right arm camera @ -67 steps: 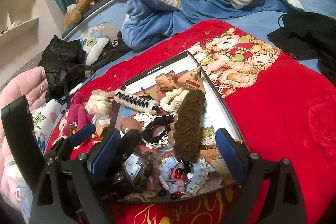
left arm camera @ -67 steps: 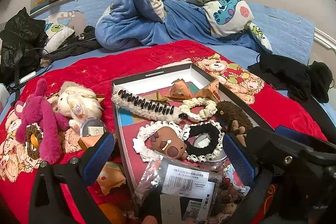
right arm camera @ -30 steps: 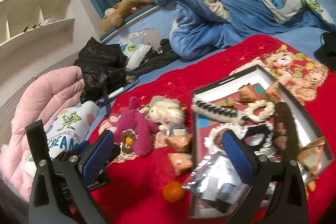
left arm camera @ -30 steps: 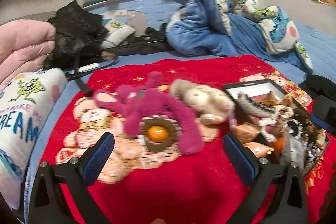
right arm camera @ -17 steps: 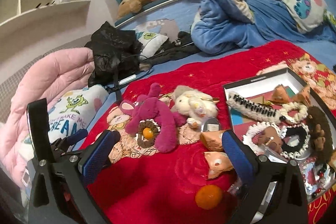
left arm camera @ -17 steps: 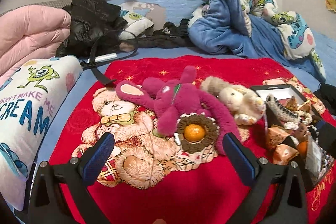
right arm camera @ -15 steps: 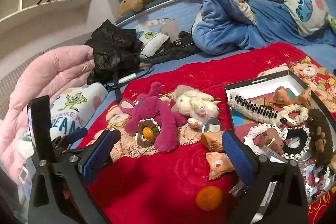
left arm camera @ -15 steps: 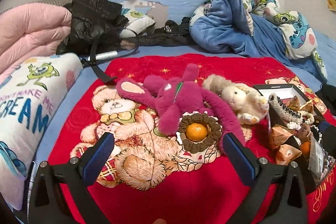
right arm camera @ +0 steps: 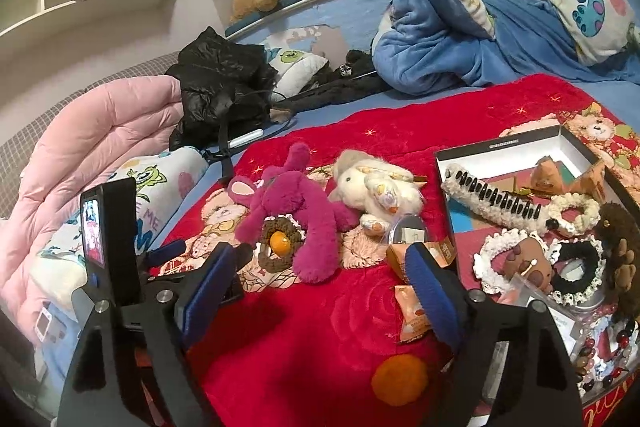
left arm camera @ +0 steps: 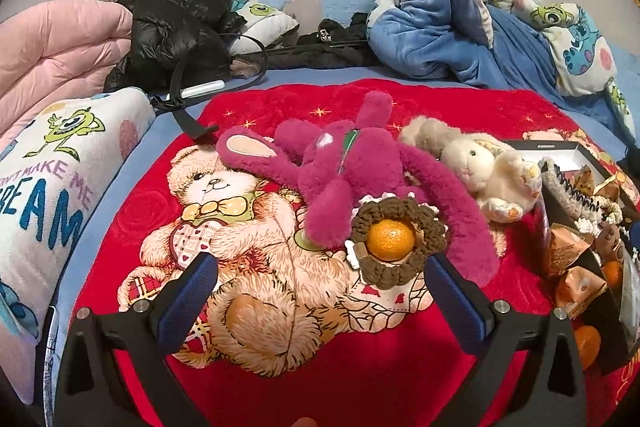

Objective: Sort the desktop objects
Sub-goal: 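Close the left tool on the brown crochet ring holding an orange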

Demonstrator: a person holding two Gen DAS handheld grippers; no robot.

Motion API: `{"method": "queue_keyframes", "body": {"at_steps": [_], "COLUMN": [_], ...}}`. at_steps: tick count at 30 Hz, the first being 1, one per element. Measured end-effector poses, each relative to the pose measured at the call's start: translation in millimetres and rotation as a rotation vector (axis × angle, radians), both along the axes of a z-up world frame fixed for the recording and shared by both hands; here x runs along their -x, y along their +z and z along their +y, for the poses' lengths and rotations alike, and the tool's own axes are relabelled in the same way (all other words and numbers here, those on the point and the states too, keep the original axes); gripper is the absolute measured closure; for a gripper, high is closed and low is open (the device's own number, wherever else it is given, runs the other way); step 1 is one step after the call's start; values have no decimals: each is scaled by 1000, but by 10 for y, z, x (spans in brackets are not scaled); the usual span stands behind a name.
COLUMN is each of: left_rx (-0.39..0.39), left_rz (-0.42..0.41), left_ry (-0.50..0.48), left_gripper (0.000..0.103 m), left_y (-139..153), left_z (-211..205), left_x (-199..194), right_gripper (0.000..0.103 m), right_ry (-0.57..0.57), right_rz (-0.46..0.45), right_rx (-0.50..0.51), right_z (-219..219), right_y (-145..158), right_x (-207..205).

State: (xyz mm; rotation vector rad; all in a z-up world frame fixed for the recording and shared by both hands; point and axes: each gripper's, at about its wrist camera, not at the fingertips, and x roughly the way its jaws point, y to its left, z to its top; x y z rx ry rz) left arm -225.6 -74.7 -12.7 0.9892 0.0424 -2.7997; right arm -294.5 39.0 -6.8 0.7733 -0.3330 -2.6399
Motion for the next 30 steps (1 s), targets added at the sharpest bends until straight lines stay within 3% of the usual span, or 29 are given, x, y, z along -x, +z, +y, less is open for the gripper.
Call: {"method": "queue_keyframes", "body": {"at_steps": [10,23,30], "left_rx": [4,-10,1], "left_rz": [-14,-42,-79], "left_ry": [-36,-42,-48], "left_gripper": [0,0,0], "left_y": [-65,-141,-237], "left_z": [91,71,46], "left_x": [15,154,339], "right_gripper": [17,40,40], "right_ry": [30,50,-16], "right_rz": [-37,-128,-122], "right_rx": [-21,-84,-208], "right_z": [109,-13,-11], "right_y": [-110,-357,-374], "right_x": [-27,137,99]}}
